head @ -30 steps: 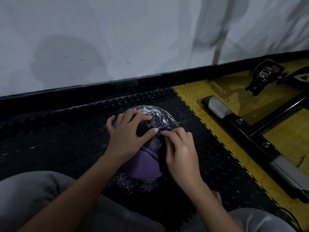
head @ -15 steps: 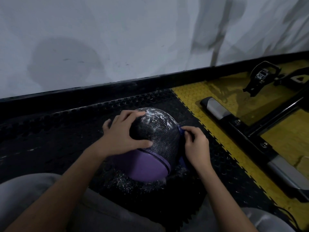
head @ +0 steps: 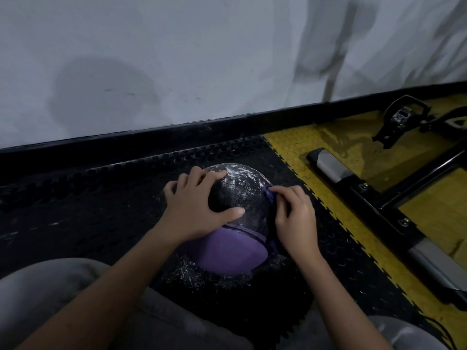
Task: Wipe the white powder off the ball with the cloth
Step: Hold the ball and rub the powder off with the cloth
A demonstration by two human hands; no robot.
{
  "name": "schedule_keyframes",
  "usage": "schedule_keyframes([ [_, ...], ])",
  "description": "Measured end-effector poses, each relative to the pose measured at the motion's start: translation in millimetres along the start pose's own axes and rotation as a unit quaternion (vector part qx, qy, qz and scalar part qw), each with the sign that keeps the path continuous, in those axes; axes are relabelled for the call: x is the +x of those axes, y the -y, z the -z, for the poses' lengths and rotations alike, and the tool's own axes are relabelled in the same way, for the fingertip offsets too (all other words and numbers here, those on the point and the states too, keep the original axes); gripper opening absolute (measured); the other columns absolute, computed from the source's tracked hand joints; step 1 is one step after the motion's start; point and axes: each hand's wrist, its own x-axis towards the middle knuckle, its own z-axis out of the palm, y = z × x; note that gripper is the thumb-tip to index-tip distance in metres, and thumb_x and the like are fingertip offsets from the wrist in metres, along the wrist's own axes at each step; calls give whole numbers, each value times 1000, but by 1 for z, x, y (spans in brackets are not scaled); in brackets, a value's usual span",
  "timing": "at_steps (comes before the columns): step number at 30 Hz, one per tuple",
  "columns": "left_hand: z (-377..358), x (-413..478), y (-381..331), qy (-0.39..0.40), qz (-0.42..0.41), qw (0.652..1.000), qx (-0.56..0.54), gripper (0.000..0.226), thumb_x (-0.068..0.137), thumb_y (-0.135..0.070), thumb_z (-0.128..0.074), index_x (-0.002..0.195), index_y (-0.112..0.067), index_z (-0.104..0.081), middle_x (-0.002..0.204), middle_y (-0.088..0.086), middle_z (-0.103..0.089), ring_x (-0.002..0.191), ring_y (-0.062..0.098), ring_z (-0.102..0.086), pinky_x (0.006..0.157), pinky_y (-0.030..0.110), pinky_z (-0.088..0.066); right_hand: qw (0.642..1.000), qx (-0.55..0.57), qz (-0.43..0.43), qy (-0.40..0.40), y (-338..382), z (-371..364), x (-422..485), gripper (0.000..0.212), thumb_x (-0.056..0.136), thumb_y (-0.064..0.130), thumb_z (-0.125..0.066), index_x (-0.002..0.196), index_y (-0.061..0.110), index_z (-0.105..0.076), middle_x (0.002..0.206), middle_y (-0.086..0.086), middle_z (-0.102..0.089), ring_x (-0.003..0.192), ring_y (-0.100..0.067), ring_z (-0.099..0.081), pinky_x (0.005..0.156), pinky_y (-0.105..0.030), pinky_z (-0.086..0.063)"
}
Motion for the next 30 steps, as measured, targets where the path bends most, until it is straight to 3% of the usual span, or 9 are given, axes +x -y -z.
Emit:
schedule_keyframes([
  [3,0,-2,-1,-42,-23,999,-5,84,56,-86,-25,126,-43,-44,100,-14,-30,102,6,-30,93,27,-7,999,28,-10,35,-10,3,11,20,91,1,-53,101,9,-68,89,0,-56,84,-24,-55,77,-26,-38],
  [5,4,-1,2,-54,-16,997,-56,74,57,-83,-31,119,-46,-48,97,-16,-35,102,6,-35,92,25,-8,996,43,-29,75,-17,7,20,20,92,2,-51,101,10,-68,89,4,-54,87,-21,-55,77,-22,-39],
  [7,6,2,5,-24,-1,995,-96,83,51,-84,-36,126,-49,-39,109,-16,-32,114,7,-28,99,26,-5,991,52,-49,112,-21,11,27,21,93,2,-50,101,11,-68,91,3,-56,91,-17,-56,74,-9,-37],
  [9,2,0,4,21,8,994,-109,98,45,-85,-37,136,-50,-25,123,-17,-21,121,0,-16,105,29,2,990,49,-51,119,-22,12,30,22,92,0,-51,100,12,-68,92,2,-58,93,-19,-57,76,-7,-36],
  [12,-6,-4,-4,47,12,991,-122,107,42,-86,-38,139,-48,-14,132,-20,-15,125,-2,-11,109,35,8,995,11,-3,97,-12,15,24,21,91,0,-53,97,13,-68,92,2,-59,90,-26,-56,79,-25,-39],
  [18,-20,-17,-14,-25,1,996,-91,121,42,-88,-42,144,-32,-10,135,-12,-24,128,5,-18,110,40,2,981,-13,125,145,13,33,12,19,89,16,-48,96,18,-66,88,14,-50,83,-11,-46,73,-10,-33],
  [20,-21,-18,-19,-28,5,995,-97,119,42,-88,-42,143,-34,-10,134,-13,-24,129,6,-19,110,40,3,986,-19,96,135,3,32,16,18,91,13,-51,98,17,-67,90,12,-53,85,-13,-49,76,-8,-32],
  [25,-18,-12,-22,-16,15,996,-87,118,41,-90,-35,142,-36,-8,134,-16,-25,126,4,-22,108,36,12,992,18,-5,123,-14,29,22,21,90,1,-55,97,16,-68,91,7,-58,93,-23,-57,81,-23,-38],
  [30,-15,-12,-20,-13,26,996,-82,119,39,-90,-37,141,-35,-12,132,-17,-29,128,6,-26,109,41,9,982,1,142,125,13,33,6,17,88,10,-54,95,16,-68,90,6,-57,81,-15,-47,78,-9,-31],
])
